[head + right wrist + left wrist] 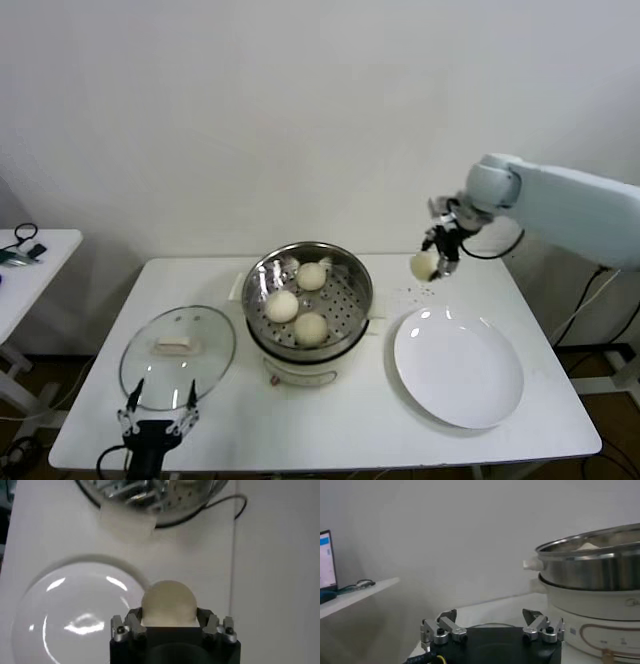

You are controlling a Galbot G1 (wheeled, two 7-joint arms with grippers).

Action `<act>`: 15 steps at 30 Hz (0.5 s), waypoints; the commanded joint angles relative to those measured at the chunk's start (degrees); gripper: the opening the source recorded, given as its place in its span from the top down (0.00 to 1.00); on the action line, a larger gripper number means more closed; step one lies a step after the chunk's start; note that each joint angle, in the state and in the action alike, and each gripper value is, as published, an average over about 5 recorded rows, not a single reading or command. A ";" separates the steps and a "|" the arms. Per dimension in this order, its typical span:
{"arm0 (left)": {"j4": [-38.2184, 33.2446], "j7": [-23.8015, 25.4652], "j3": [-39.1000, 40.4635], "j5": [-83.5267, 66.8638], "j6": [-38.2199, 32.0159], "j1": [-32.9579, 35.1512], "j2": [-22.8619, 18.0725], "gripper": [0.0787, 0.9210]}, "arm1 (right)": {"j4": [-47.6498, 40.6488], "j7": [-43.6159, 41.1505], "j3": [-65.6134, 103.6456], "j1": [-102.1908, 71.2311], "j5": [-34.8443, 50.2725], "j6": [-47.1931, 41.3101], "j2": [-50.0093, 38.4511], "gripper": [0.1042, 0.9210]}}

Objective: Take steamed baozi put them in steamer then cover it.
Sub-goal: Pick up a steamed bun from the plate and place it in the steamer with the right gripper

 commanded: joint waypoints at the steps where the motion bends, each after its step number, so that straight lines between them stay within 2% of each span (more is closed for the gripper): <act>1: -0.18 0.11 1.26 0.38 0.12 -0.28 0.33 0.12 | 1.77 3.38 -9.69 12.70 20.34 -4.14 12.85 0.27; 8: 0.10 0.32 1.85 -0.18 -0.01 -0.88 0.61 0.12 | 2.93 7.04 -11.61 10.44 24.80 -6.22 19.94 0.27; 15: 0.69 0.28 1.58 -0.75 -0.50 -0.80 0.94 0.12 | -0.63 8.43 -11.89 4.60 23.66 -6.82 24.91 0.27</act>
